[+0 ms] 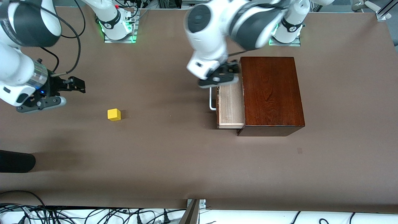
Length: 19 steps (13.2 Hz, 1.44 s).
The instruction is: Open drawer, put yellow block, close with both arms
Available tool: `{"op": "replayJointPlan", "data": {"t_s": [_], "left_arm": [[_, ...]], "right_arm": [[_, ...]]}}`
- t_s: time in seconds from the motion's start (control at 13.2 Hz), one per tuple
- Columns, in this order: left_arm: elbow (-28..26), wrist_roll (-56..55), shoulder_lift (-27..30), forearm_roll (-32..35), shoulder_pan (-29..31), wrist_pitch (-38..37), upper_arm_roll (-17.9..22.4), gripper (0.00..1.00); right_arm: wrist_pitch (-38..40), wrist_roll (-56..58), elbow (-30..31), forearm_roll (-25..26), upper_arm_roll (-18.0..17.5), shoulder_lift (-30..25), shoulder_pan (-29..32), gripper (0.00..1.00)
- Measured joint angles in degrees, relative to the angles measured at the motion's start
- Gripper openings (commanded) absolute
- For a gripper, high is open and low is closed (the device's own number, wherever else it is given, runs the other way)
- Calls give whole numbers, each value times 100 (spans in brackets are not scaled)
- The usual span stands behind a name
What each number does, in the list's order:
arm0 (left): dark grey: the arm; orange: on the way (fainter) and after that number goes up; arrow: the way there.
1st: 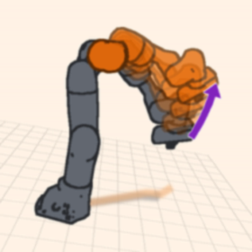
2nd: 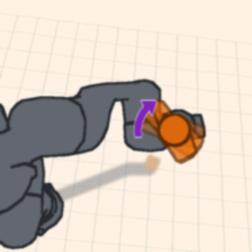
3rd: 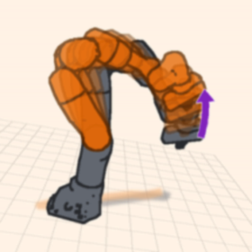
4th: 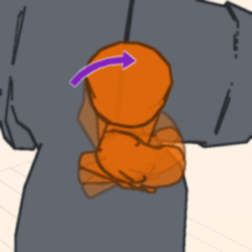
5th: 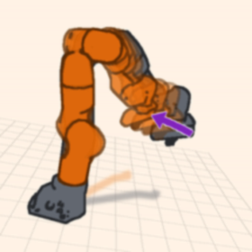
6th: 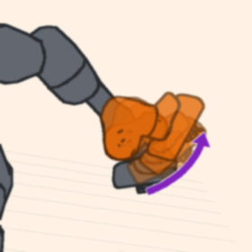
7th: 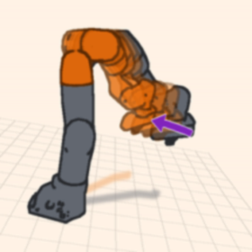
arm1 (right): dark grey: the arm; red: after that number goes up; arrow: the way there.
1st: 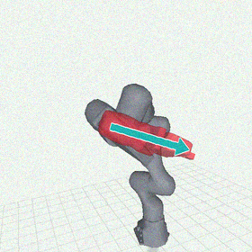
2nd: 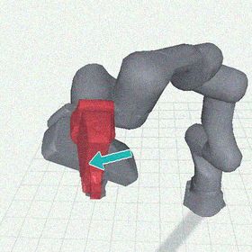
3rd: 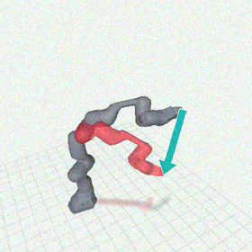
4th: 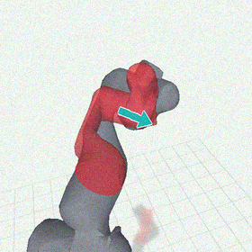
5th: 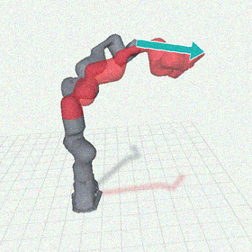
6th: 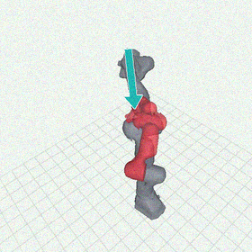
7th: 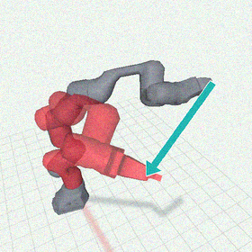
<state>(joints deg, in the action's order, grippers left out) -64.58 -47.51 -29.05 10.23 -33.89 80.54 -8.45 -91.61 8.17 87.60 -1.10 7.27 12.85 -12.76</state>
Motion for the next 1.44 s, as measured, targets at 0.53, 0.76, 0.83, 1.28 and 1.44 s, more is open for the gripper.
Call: {"op": "replayJointPlan", "data": {"t_s": [0.53, 0.76, 0.83, 1.28, 1.44], "left_arm": [[-137, 2782, 554, -329, 2219, -377, 9, 100], [-656, 3474, 1216, -485, 2902, 113, 7, 100], [-966, 3521, 1461, -488, 3038, 440, 6, 100], [-2690, 3580, 2776, -937, 3211, 1392, 413, 100], [-2829, 3609, 2932, -1130, 3211, 1482, 602, 100]], "right_arm": [[-658, 6, 448, -157, 5, 582, 84, 100], [-1683, 9, 1176, -172, -30, 611, 81, 100], [-2109, 10, 1445, -177, -77, 620, 75, 100], [-4140, 10, 2865, -179, -227, 801, 59, 100], [-4316, 10, 2950, -180, -228, 895, 59, 100]]}}
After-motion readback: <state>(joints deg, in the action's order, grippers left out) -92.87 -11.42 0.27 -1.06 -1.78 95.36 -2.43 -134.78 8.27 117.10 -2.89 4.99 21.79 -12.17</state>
